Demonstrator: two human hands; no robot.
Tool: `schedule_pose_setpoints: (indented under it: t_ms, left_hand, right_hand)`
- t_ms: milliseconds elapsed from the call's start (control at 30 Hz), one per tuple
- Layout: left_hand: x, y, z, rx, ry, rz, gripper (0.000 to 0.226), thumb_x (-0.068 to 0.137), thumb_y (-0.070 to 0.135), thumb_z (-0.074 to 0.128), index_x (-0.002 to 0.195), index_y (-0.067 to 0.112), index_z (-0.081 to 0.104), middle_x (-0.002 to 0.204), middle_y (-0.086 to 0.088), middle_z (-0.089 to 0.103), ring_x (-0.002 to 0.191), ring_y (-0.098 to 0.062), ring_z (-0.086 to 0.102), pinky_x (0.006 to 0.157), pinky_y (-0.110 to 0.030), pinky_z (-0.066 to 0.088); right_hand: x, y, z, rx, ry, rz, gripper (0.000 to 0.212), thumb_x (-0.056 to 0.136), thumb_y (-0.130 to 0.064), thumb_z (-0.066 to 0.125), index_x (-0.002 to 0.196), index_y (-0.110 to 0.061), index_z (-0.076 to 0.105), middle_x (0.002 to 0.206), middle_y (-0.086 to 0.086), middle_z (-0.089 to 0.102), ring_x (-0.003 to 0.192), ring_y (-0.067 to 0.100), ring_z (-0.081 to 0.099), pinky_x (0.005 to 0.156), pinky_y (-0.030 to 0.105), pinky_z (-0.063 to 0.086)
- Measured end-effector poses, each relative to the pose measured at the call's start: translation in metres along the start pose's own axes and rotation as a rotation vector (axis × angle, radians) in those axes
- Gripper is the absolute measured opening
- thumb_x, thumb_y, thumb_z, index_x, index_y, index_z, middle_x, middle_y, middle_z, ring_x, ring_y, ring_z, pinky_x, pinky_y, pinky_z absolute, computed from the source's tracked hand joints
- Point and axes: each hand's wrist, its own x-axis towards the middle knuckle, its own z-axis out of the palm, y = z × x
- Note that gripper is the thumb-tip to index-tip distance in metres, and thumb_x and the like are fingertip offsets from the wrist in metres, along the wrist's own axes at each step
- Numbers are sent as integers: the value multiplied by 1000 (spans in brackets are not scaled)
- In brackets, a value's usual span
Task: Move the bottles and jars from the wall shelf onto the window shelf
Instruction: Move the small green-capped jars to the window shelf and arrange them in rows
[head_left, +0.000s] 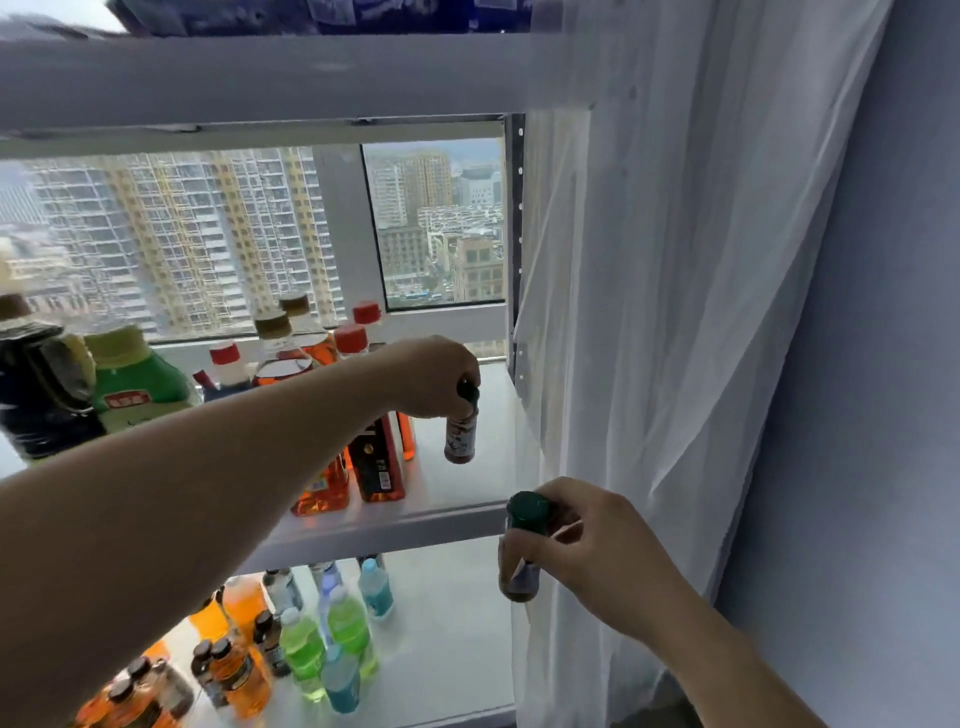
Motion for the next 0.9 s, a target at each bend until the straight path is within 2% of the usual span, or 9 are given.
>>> schedule_pose_setpoints:
  t_ms: [167, 367, 467, 633, 767, 900]
  left_hand:
    - [52, -16, 13, 162, -67, -32, 35, 89, 40, 66, 121, 27, 70, 104, 3, 70, 91, -21, 66, 77, -38, 60]
    - [104, -38, 28, 247, -123, -62, 31, 89, 38, 68, 115, 22, 73, 100, -1, 69, 90, -24, 66, 65, -31, 50]
    - [124, -49, 39, 291, -180, -80, 32, 90, 35, 72, 116, 16, 73, 100, -3, 68, 92, -26, 67, 74, -36, 57]
    - [143, -57, 44, 348, -239, -95, 34, 93, 30, 73, 120, 9, 71, 104, -6, 68, 88, -25, 63, 72, -33, 52]
    - [150, -60, 48, 365, -258, -144, 36, 91, 32, 76, 117, 8, 71, 91, -4, 64, 86, -26, 67, 79, -35, 59]
    - [152, -57, 53, 410, -305, -170, 34, 89, 28, 77, 114, 6, 69, 81, -3, 59, 93, -27, 71, 88, -39, 61]
  right_hand:
    - [22, 17, 2, 11, -18, 44, 22, 80, -51, 79, 96, -38, 71, 93, -24, 72, 92, -2, 67, 88, 28, 58]
    - [48, 21, 10, 12, 10, 55, 23, 80, -49, 77, 97, -33, 72, 96, -19, 74, 95, 0, 68, 90, 31, 57]
    - [58, 21, 16, -6, 7, 51, 24, 80, -50, 76, 97, -33, 71, 96, -19, 73, 95, 0, 67, 89, 30, 56]
    - [71, 20, 24, -22, 6, 44, 21, 82, -49, 77, 97, -35, 71, 98, -19, 73, 97, 0, 66, 89, 24, 54]
    - [79, 22, 30, -26, 11, 44, 23, 82, -49, 77, 99, -36, 71, 98, -22, 73, 97, -1, 66, 89, 24, 55]
    - [81, 25, 36, -24, -1, 41, 26, 81, -52, 76, 101, -36, 71, 99, -21, 73, 97, 1, 66, 89, 27, 56]
